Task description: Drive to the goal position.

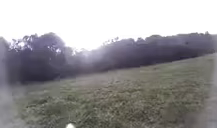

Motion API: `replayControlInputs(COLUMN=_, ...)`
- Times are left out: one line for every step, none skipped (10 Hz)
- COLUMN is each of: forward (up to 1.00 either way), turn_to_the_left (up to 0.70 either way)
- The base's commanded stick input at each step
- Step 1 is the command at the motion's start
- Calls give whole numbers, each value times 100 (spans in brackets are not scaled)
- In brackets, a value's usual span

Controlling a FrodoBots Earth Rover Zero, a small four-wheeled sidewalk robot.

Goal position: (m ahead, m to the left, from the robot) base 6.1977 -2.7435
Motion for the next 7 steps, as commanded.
replayControlInputs(forward=70, turn_to_the_left=0)
replayControlInputs(forward=70, turn_to_the_left=0)
replayControlInputs(forward=70, turn_to_the_left=0)
replayControlInputs(forward=70, turn_to_the_left=0)
replayControlInputs(forward=70, turn_to_the_left=0)
replayControlInputs(forward=70, turn_to_the_left=0)
replayControlInputs(forward=70, turn_to_the_left=0)
